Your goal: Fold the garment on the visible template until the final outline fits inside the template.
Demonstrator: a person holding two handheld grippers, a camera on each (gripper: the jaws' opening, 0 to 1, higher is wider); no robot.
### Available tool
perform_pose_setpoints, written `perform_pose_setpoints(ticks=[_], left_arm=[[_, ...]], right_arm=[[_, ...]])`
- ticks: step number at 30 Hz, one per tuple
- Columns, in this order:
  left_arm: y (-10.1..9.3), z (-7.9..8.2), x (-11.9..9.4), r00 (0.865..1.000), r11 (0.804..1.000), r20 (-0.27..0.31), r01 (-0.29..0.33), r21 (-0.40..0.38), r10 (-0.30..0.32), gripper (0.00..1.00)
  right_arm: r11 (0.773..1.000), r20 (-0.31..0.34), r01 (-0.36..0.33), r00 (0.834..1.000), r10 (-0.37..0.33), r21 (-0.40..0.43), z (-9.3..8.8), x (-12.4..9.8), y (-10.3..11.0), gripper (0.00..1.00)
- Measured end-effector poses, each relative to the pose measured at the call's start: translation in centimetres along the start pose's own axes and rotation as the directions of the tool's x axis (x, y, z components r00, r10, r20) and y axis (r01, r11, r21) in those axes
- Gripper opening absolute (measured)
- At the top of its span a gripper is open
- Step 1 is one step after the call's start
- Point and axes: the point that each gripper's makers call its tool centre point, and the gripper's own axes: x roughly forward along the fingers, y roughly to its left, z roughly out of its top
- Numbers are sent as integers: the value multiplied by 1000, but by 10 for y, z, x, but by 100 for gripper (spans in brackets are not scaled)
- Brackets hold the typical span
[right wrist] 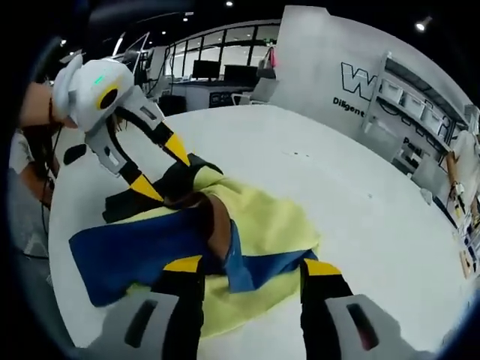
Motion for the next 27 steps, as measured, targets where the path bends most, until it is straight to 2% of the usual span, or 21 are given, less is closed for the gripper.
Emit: perform_pose_setpoints(ticks=[8, 13, 19, 22, 27], left_arm=[[-6, -2, 5, 1000, 1000, 2, 27, 13, -27, 22], [-13, 3, 7, 999, 999, 12, 40, 17, -40, 14], [-19, 1, 11, 998, 998, 17, 63, 13, -63, 8], [-20, 1, 11, 997, 998, 22, 69, 1, -69, 8], [-17, 0, 11, 998, 998, 34, 60, -25, -59, 7]], right_arm=[[998, -4, -42, 999, 41, -47, 0, 4, 9, 29], [996, -7, -40, 999, 39, -82, 1, 5, 10, 22], [994, -10, -67, 998, 67, -87, 1, 6, 14, 3], [993, -14, -77, 997, 76, -93, 0, 7, 16, 0], [997, 3, -50, 999, 50, -63, 4, 5, 9, 0]])
